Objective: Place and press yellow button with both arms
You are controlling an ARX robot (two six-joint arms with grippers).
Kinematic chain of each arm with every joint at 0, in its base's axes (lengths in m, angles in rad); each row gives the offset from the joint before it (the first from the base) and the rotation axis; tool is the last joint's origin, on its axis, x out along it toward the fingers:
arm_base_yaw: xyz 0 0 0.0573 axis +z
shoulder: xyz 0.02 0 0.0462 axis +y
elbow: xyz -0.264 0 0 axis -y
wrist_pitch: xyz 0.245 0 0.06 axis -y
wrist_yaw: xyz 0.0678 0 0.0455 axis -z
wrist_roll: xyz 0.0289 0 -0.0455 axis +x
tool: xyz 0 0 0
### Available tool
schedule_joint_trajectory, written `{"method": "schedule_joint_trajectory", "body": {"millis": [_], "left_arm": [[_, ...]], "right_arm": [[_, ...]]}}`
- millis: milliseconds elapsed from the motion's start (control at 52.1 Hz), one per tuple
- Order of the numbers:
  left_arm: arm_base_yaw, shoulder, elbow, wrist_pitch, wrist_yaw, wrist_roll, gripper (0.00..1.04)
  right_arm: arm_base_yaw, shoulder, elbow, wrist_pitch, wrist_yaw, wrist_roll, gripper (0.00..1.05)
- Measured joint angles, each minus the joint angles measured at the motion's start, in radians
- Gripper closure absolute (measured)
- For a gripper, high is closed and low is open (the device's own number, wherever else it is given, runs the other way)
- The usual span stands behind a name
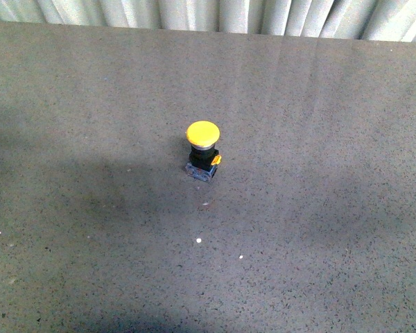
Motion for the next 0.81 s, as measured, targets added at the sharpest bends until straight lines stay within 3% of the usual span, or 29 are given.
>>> {"method": "schedule_joint_trajectory", "body": {"millis": [77, 134, 211, 403, 538, 653, 806], "left_arm": [[0.014, -0.068, -0.035, -0.028, 0.018, 0.016, 0.7], [0.032, -0.122, -0.072, -0.065, 0.031, 0.022, 0.85], [0.043, -0.206, -0.102, -0.112, 0.056, 0.026, 1.03], [0.134, -0.408, -0.159, -0.257, 0.13, 0.031, 1.03], [0.134, -0.546, -0.181, -0.37, 0.137, 0.031, 1.03], [0.134, -0.636, -0.193, -0.447, 0.137, 0.031, 1.03], [0.135, -0.753, -0.196, -0.552, 0.137, 0.031, 1.03]], "right_arm": [[0.0, 0.014, 0.008, -0.024, 0.002, 0.014, 0.09], [-0.006, 0.187, 0.117, -0.249, 0.001, 0.077, 0.09], [-0.04, 0.42, 0.207, -0.229, -0.009, 0.079, 0.09], [-0.024, 0.869, 0.418, 0.032, 0.007, -0.036, 0.09], [0.085, 1.186, 0.581, 0.135, 0.06, -0.08, 0.09], [0.177, 1.396, 0.713, 0.129, 0.082, -0.073, 0.1], [0.298, 1.64, 0.936, 0.023, 0.068, 0.013, 0.38]]}}
